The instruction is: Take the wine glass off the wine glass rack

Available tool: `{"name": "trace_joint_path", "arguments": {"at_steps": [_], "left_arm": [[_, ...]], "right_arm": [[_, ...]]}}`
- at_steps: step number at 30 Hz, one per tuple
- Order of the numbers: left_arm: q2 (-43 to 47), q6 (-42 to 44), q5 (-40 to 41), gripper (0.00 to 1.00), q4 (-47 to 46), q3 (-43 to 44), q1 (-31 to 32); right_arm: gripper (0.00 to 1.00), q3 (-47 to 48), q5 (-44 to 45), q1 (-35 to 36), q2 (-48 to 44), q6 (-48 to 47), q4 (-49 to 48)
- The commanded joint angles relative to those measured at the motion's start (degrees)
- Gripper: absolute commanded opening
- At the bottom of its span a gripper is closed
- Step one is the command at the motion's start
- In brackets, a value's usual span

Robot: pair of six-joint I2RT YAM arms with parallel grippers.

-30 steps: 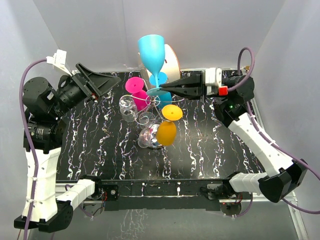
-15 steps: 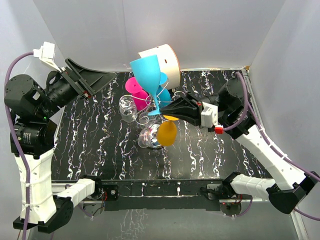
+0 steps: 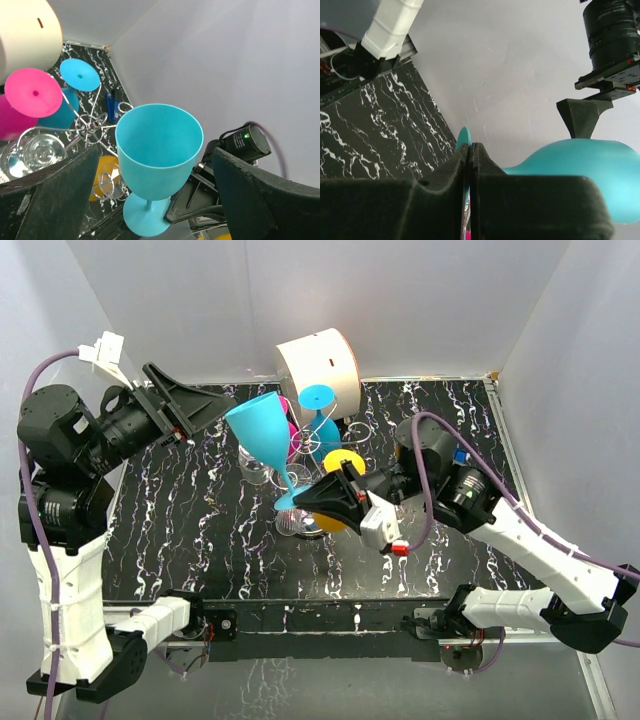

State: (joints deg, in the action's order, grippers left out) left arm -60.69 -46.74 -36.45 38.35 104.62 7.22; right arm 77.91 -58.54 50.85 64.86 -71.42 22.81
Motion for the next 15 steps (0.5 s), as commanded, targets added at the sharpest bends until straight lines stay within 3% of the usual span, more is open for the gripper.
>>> {"name": "trace_joint_path", "arguments": {"at_steps": [1,8,15], "left_arm": [[2.21,2.95,0.33,0.92,5.77,1.20,-0.28],[3.99,4.95,-1.85,0.80,10.87,0.07,-0.27],[5.77,4.83,-10.32,0.64,14.03,-6.51,-0.24]], "right_arm": [[0.00,1.87,6.18,3.60,-2.19,-9.50,5.70],[0.00,-2.64,11.41,9.10,-5.25,-13.68,9.46],[0.00,-7.13,14.84,12.28,-8.35,-16.92,8.77]]}}
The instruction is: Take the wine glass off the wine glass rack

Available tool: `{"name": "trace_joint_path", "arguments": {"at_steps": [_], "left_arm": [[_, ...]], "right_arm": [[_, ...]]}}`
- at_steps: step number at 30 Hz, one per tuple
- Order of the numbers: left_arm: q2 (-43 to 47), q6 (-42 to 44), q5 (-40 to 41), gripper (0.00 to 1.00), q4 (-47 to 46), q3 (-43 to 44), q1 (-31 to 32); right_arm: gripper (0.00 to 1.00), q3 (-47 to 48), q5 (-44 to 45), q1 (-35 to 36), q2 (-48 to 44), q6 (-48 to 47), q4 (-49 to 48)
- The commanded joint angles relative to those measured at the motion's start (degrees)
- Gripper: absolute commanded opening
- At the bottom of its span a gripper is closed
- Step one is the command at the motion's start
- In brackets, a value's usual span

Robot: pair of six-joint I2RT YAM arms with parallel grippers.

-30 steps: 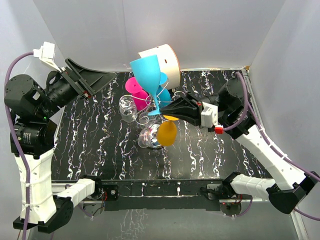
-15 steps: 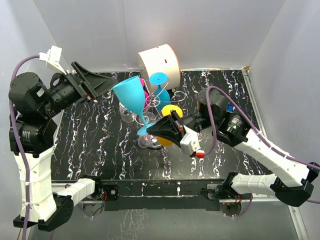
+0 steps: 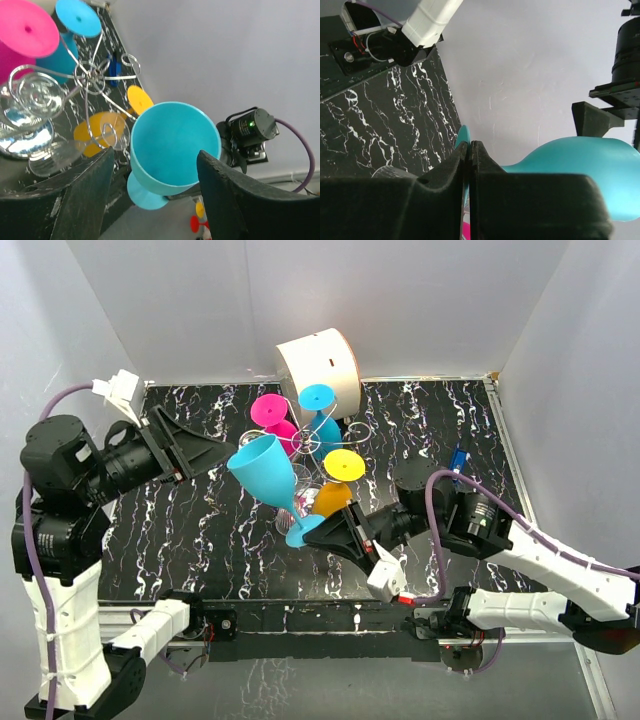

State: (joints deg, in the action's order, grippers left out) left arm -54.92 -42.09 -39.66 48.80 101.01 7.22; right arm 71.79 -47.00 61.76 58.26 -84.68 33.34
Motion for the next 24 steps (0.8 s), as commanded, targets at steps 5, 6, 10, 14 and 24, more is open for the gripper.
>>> {"name": "trace_joint_path", "arguments": {"at_steps": [5,6,10,14,24], "left_arm": [[-1.09,2.10,-12.79,0.59,7.79,-4.40,-0.29],[-1.57,2.74,-13.79,0.58,8.78,-4.31,-0.28],[-4.26,6.42,-15.84,0.47,14.93,-2.31,-0.28],[-5.12,7.58,-17.52,0.36,18.02,-3.34,-0.29],[-7.49,14.26,-18.59,0.24,30.61,-2.39,-0.19]], "right_arm": [[0.00,-0.05,5.15,2.23,0.05,-6.88,1.25],[0.00,-0.07,5.47,2.45,0.36,-7.09,1.21],[0.00,-0.73,7.37,3.74,0.78,-8.21,0.95],[0.00,-3.22,10.73,4.59,-0.04,-9.35,-1.16],[0.00,-2.97,17.42,6.49,0.63,-13.23,0.38]]}}
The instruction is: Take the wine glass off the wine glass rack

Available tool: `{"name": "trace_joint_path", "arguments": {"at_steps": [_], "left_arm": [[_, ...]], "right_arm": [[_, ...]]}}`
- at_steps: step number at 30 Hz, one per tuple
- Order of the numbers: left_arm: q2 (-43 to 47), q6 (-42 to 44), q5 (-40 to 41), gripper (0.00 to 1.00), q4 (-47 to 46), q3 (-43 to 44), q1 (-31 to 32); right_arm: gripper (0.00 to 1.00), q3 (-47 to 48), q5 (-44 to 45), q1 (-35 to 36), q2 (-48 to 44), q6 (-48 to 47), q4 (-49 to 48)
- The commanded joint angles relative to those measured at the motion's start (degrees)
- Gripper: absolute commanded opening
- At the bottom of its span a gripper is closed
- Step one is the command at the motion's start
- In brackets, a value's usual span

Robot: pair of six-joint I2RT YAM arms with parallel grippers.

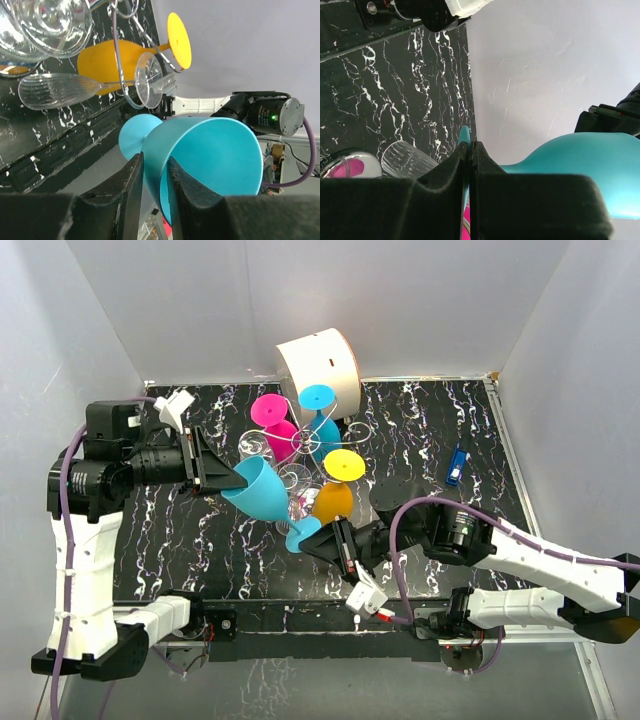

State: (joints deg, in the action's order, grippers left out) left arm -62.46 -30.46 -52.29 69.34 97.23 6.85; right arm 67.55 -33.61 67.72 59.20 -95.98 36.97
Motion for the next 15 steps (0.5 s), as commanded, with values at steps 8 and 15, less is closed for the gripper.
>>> {"name": "trace_joint_path", "arguments": {"at_steps": [8,15], "left_arm": [[1.91,2.88,-2.79,0.04,10.27,-0.14,0.79],[3.11,1.91,-1.75,0.00,9.14,0.55,0.79]], "right_arm": [[0.07,3.10,2.88,0.62,0.32,2.31,-4.79],[0.52,2.67,0.54,0.59,-2.20,16.15,-13.05]]}}
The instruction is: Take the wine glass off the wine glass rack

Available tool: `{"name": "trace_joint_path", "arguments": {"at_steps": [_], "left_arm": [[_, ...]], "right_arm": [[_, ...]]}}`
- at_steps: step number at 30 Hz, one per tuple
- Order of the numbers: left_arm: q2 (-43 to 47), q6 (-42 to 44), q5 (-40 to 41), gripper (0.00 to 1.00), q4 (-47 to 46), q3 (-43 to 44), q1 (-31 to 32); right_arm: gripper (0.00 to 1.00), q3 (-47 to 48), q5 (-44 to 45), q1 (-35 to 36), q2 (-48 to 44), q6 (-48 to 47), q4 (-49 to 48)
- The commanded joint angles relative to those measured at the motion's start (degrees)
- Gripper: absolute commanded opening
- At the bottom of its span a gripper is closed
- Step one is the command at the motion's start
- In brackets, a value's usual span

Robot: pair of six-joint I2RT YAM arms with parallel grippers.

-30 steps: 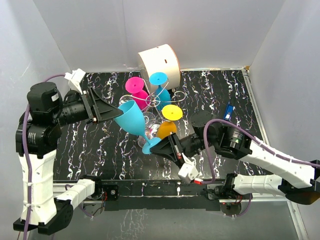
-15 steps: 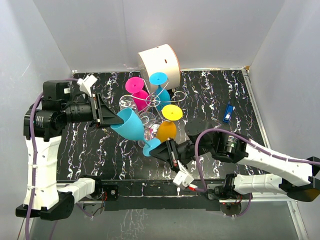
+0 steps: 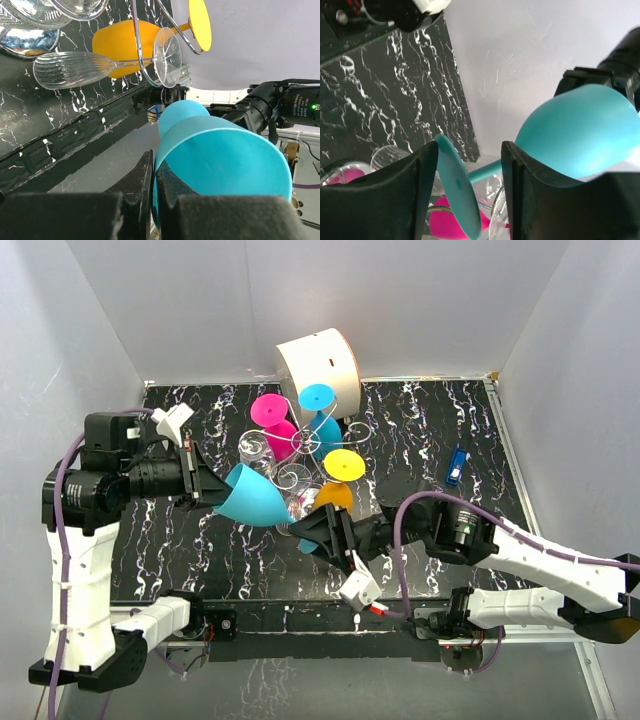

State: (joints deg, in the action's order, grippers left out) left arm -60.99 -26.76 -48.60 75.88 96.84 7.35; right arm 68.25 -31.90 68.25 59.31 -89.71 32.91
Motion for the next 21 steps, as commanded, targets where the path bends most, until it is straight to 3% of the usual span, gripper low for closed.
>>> {"name": "trace_joint_path", "arguments": {"at_steps": [1,2,4,5,8,11,16,21], "left_arm": [[1.90,-2.16,-5.86,0.00,1.96,1.43,0.29],[2.14,-2.56,-6.04,0.00,1.22,2.08,0.29],[2.51,-3.43,-5.42,0.00,-0.68,3.72,0.29],[2.62,-4.00,-4.29,0.00,-1.70,4.72,0.29],[2.94,-5.96,2.74,0.00,-5.35,7.91,0.29],[4.40,-9.20,12.98,0.00,-12.24,9.63,0.29],[6.28,-14.67,34.51,0.00,-27.64,9.71,0.27],[2.29,-13.63,45.55,0.00,-40.33,9.30,0.29]], "right_arm": [[0.56,2.21,-1.49,0.05,-2.87,12.55,-10.29],[0.60,2.38,-1.91,0.07,-3.50,14.63,-11.01],[0.95,1.95,-2.74,0.04,-5.46,19.10,-14.01],[0.98,1.47,-3.03,0.04,-6.70,21.58,-16.18],[0.98,-1.29,-2.52,0.06,-11.18,34.19,-28.17],[0.98,-3.73,5.11,0.04,-13.85,51.76,-41.74],[0.98,-0.55,30.06,0.05,-12.27,70.52,-46.23],[0.98,3.94,64.50,0.05,-8.09,80.26,-43.99]]}}
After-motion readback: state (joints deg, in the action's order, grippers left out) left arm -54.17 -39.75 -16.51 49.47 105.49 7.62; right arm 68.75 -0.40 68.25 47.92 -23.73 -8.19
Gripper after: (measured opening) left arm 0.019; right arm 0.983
